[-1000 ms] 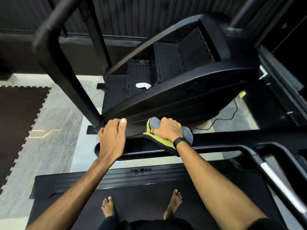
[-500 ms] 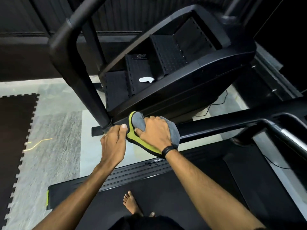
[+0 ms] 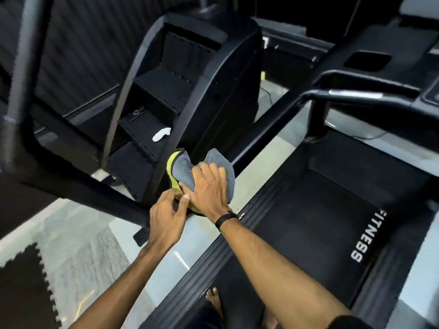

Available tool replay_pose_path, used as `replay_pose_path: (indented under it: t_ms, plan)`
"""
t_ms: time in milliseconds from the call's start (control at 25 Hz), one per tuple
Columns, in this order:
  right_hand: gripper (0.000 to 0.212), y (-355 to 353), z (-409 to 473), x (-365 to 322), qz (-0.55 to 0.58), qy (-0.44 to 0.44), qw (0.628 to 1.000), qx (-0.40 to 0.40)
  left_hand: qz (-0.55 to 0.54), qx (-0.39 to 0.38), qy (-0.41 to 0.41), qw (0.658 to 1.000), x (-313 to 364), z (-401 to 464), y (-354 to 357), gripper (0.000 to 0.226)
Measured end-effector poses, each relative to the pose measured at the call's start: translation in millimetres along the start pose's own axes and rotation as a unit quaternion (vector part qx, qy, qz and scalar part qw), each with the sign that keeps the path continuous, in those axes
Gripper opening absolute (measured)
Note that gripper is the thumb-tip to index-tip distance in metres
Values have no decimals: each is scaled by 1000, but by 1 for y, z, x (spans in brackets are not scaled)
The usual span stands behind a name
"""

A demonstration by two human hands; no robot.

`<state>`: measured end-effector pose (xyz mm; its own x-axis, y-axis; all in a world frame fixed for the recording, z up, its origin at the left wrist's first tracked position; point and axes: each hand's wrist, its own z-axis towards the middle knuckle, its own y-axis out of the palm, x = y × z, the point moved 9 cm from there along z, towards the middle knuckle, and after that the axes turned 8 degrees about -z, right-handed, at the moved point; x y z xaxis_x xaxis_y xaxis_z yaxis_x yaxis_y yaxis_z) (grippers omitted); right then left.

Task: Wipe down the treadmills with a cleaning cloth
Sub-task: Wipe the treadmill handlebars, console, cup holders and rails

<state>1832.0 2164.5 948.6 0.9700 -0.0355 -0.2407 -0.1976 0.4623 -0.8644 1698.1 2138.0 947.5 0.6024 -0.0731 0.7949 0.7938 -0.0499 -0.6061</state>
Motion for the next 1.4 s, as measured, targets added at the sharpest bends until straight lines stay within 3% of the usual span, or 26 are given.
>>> replay_pose_path:
  t_ms: [280,440,520,560,600,680,800,920,1000,1080,1200,1280,1320,1360,1400]
  plan:
    - [28,-6,-14,8,70,149,975,152,8,-123,111,986,4,32,4,36]
    - [36,-9,-32,12,88,279,933,211,9,-210,183,960,0,33,3,41]
    - [42,-7,-43,19,128,351,897,237,-8,-208,196,958,0,41,-1,21]
    - [43,-4,-49,22,170,387,869,256,-20,-205,198,958,1,48,-2,8]
    - [44,2,-56,25,227,422,833,275,-27,-201,205,958,6,54,-3,11]
    - [46,19,-72,31,356,487,733,315,-30,-211,237,948,20,64,7,18]
    - [57,57,-94,37,474,567,578,347,-29,-253,286,924,43,83,39,6]
    - [70,94,-122,19,511,643,434,372,-28,-287,321,902,61,100,68,36]
    - [66,112,-132,-8,519,679,359,375,-27,-304,321,897,66,104,89,45]
    - [60,124,-134,-35,519,706,293,382,-31,-324,295,899,63,102,110,46]
    - [71,138,-122,-45,568,684,206,409,-48,-330,282,900,54,100,125,45]
    - [65,164,-126,-23,580,710,149,371,-52,-341,262,901,47,104,125,47]
    - [58,179,-127,-4,596,721,131,328,-51,-344,257,902,46,107,125,47]
    - [53,189,-125,14,628,717,136,270,-49,-343,255,903,45,108,125,45]
    - [51,193,-122,29,644,713,166,223,-47,-340,257,903,45,108,126,44]
